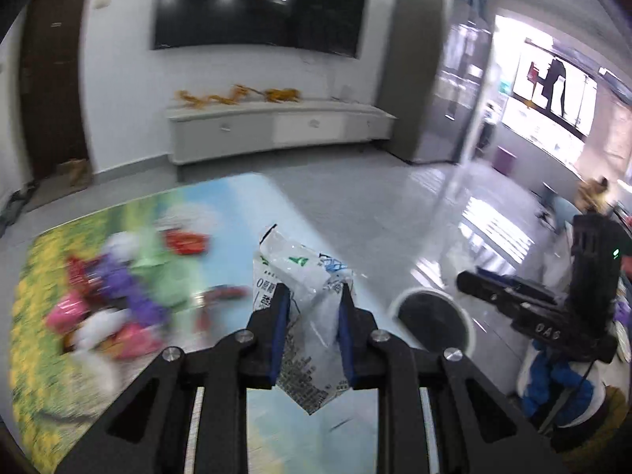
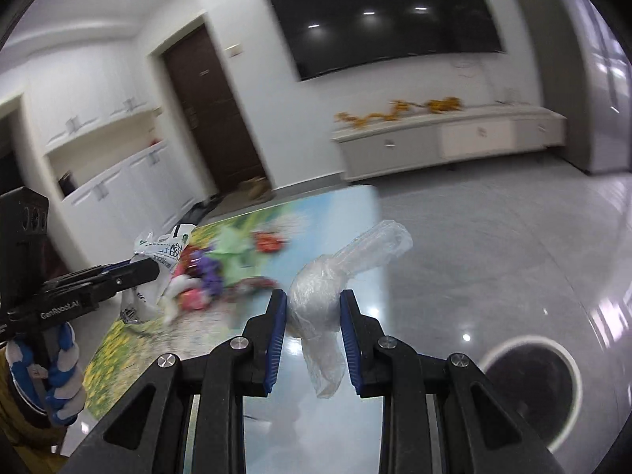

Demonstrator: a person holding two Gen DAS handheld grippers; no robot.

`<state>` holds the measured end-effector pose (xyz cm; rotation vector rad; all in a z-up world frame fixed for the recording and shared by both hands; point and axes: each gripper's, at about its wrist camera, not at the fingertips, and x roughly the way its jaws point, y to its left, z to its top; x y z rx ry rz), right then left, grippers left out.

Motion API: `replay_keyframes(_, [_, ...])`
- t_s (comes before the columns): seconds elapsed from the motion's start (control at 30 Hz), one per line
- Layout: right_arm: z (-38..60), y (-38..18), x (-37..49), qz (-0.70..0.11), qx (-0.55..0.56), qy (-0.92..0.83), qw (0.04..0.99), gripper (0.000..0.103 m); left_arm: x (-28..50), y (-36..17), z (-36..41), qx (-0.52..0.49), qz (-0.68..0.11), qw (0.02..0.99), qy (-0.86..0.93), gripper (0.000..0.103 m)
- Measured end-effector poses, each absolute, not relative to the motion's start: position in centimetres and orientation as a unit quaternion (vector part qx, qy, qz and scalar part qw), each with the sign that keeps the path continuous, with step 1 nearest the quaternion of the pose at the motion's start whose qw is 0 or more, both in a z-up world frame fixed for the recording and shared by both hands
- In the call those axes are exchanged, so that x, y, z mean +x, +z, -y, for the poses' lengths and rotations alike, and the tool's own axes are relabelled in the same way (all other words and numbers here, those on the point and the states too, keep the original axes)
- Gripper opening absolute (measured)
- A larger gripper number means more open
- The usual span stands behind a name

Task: Collect trash
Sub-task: 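Carry both held bags over the white-rimmed trash bin, then open both tools to drop the bags into the bin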

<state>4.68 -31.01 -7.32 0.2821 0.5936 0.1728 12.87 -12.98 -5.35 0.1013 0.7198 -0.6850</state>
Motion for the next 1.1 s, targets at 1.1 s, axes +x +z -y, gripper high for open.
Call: replay_keyframes(1.1, [50.5,-16.1,-0.6,-0.356,0.266,-0.145,0.884,0.043,11.6,-10.2,35.7,0.081,-0.395,0.784,-0.473,0.058])
